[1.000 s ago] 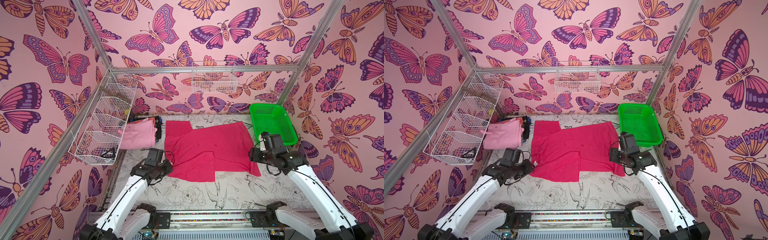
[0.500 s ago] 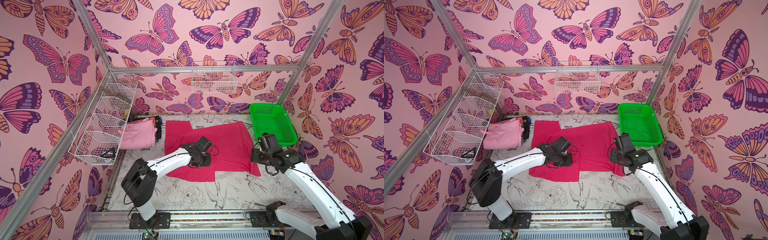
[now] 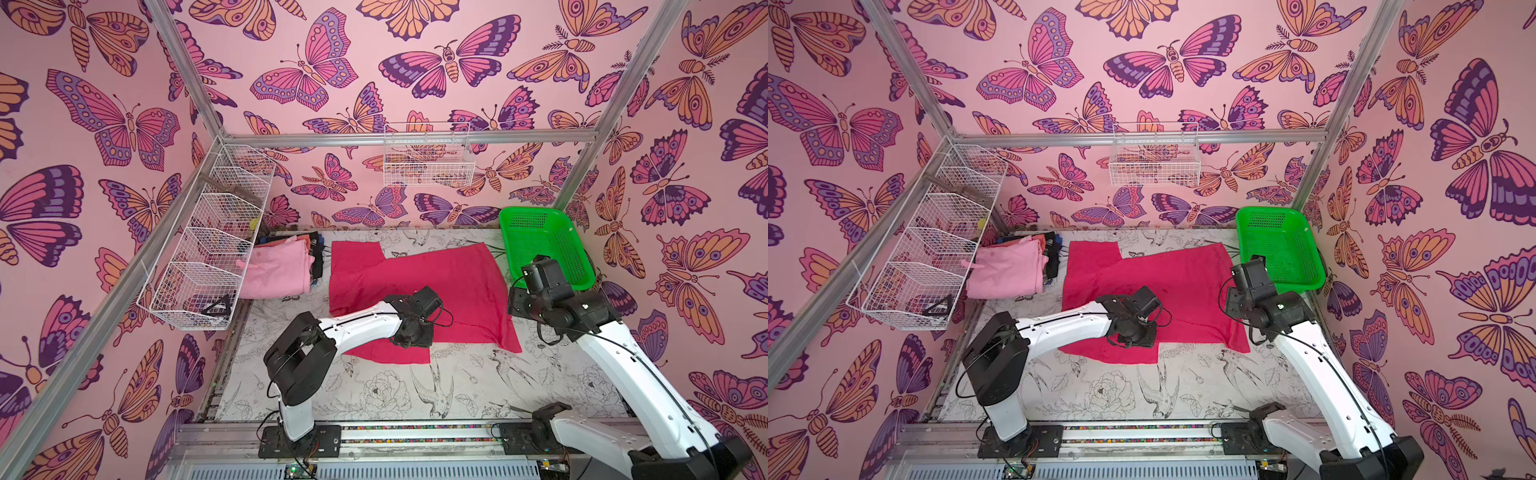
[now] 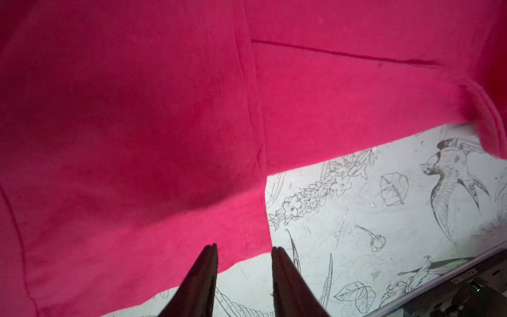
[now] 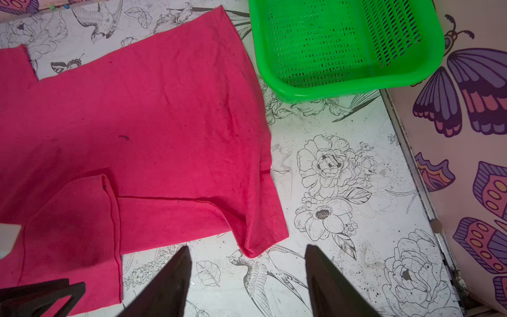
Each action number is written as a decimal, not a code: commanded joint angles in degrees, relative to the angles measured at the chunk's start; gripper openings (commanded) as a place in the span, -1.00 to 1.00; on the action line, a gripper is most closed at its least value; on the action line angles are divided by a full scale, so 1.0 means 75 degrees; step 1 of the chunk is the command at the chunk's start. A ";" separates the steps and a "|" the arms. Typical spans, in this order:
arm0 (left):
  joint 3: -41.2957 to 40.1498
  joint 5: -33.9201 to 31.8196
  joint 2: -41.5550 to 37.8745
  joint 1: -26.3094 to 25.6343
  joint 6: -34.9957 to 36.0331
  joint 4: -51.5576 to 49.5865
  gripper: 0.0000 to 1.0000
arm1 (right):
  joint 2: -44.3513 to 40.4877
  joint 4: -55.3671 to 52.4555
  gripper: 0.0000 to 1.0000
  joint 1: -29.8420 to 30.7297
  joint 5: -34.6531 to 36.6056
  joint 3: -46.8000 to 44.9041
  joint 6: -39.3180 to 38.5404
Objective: Fold and stack t-shirts
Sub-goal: Flatten out the T-shirt at the center of the board.
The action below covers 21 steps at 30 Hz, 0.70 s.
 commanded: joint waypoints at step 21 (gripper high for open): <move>0.0327 -0.0271 0.1533 -0.0173 0.0391 -0.0905 -1.00 | 0.0233 -0.0337 0.40 0.0305 0.0400 0.0734 -0.0185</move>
